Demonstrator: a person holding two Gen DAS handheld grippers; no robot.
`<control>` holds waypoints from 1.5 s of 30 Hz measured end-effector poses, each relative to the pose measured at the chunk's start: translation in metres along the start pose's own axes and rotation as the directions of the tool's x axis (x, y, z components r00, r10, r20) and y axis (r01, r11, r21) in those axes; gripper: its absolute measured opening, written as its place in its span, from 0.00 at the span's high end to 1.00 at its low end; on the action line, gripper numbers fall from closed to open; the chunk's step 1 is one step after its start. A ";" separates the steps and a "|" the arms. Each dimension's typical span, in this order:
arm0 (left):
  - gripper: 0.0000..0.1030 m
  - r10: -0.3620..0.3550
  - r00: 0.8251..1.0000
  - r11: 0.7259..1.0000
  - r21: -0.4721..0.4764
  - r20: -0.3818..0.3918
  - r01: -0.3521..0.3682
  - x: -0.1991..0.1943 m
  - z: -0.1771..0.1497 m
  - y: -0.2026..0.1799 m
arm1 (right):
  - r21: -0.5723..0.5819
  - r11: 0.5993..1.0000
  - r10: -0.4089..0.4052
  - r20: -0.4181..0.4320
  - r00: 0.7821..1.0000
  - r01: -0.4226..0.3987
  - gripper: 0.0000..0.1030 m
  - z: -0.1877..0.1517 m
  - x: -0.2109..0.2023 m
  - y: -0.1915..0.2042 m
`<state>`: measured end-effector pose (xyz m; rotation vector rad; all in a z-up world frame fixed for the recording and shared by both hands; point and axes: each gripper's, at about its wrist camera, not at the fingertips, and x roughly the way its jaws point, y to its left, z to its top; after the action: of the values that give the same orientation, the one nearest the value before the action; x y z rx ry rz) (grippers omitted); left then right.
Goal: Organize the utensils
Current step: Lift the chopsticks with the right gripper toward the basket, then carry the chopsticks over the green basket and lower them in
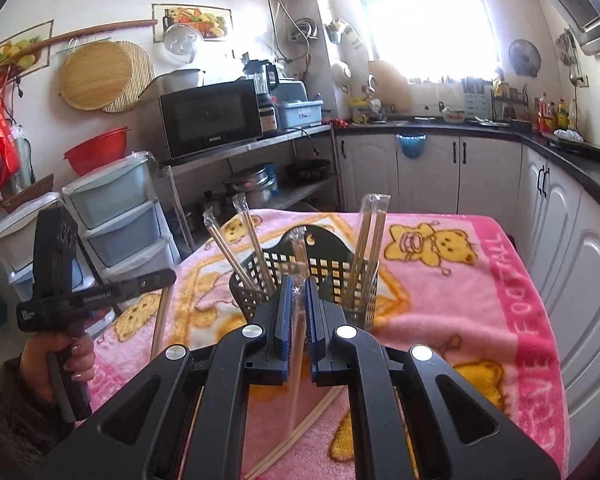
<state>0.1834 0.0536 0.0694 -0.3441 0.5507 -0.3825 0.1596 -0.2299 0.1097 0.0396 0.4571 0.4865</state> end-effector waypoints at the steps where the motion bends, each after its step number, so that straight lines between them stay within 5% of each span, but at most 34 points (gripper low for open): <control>1: 0.97 -0.006 1.000 1.000 0.008 0.016 0.006 -0.002 0.005 -0.005 | -0.003 1.000 -0.001 0.005 1.000 0.001 0.93 0.000 -0.001 0.000; 27: 0.97 -0.016 0.956 0.993 0.116 0.294 -0.019 0.007 0.097 -0.075 | -0.042 0.999 -0.014 0.132 0.991 0.020 0.93 0.044 -0.020 -0.001; 45: 0.97 0.001 0.923 0.987 0.148 0.384 -0.063 0.027 0.133 -0.100 | -0.068 0.997 -0.027 0.266 0.964 0.047 0.93 0.104 -0.028 -0.005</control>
<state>0.2537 -0.0176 0.2052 -0.2472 0.1399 -0.3138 0.1844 -0.2398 0.2138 0.0247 0.1766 0.4531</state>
